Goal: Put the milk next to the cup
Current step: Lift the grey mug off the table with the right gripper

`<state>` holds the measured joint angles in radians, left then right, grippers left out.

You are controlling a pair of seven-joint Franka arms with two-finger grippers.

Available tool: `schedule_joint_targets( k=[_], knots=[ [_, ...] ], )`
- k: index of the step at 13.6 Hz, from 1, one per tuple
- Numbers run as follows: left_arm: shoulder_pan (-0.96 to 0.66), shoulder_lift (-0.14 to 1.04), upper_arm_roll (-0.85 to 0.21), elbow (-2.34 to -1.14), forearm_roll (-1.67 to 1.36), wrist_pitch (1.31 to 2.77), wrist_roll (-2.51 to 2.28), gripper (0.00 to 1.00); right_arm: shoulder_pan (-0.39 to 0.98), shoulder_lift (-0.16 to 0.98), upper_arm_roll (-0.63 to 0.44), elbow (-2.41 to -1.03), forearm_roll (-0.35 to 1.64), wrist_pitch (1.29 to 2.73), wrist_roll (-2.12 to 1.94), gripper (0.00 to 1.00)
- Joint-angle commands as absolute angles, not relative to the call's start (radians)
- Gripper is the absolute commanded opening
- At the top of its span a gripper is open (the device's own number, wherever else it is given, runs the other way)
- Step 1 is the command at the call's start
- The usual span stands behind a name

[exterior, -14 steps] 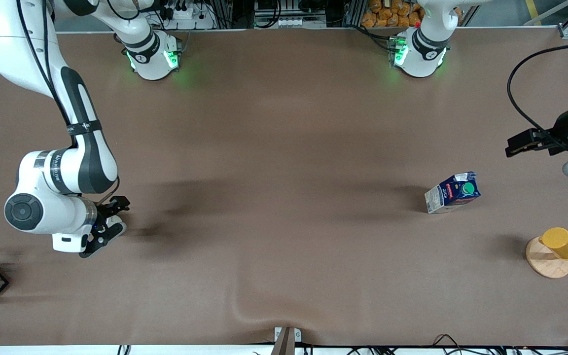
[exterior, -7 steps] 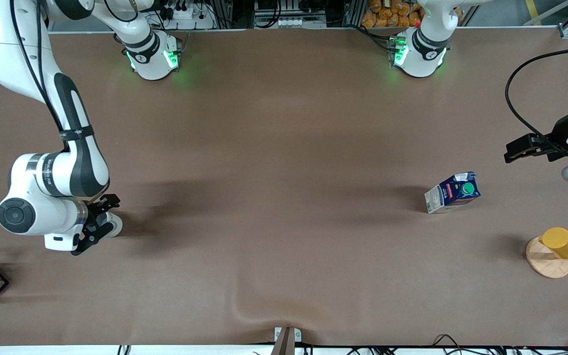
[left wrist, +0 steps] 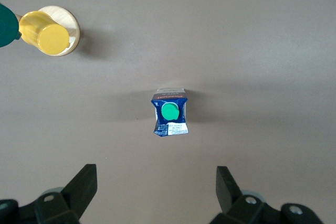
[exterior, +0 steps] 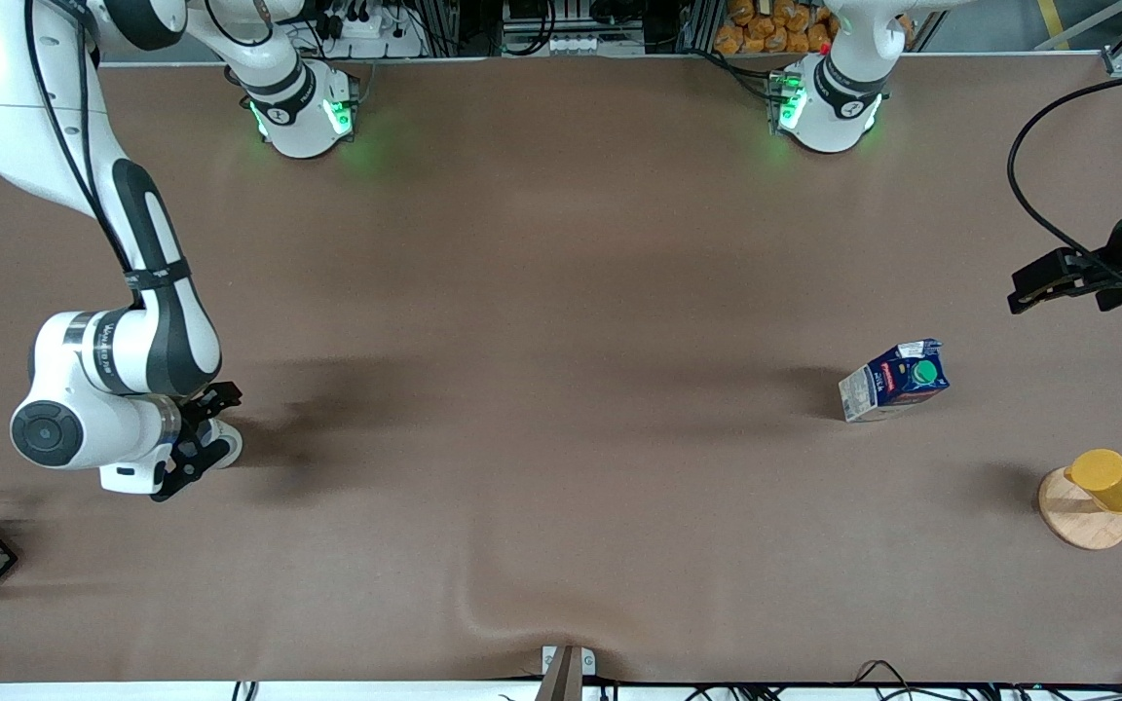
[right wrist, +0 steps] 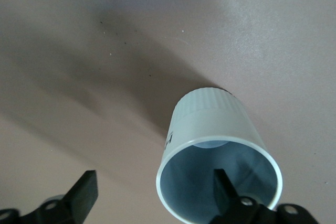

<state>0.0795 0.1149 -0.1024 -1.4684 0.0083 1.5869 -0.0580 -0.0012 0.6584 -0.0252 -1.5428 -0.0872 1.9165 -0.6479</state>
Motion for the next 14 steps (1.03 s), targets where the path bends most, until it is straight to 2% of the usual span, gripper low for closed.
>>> schedule_joint_targets(
  k=[1, 2, 9, 14],
  knots=[
    [0.086, 0.104, -0.103, -1.467, 0.009, 1.563, -0.043, 1.00, -0.028, 0.678, -0.009, -1.543, -0.084, 1.928, -0.649, 0.26],
    [0.084, 0.103, -0.106, -1.466, 0.012, 1.563, -0.040, 1.00, -0.041, 0.687, -0.009, -1.543, -0.049, 1.939, -0.652, 0.00],
    [0.078, 0.069, -0.110, -1.466, 0.005, 1.536, -0.043, 1.00, -0.032, 0.680, -0.003, -1.531, -0.032, 1.931, -0.669, 0.00],
    [0.078, 0.057, -0.121, -1.468, 0.005, 1.531, -0.048, 1.00, 0.125, 0.667, 0.006, -1.422, -0.032, 1.899, -0.732, 0.00]
  ],
)
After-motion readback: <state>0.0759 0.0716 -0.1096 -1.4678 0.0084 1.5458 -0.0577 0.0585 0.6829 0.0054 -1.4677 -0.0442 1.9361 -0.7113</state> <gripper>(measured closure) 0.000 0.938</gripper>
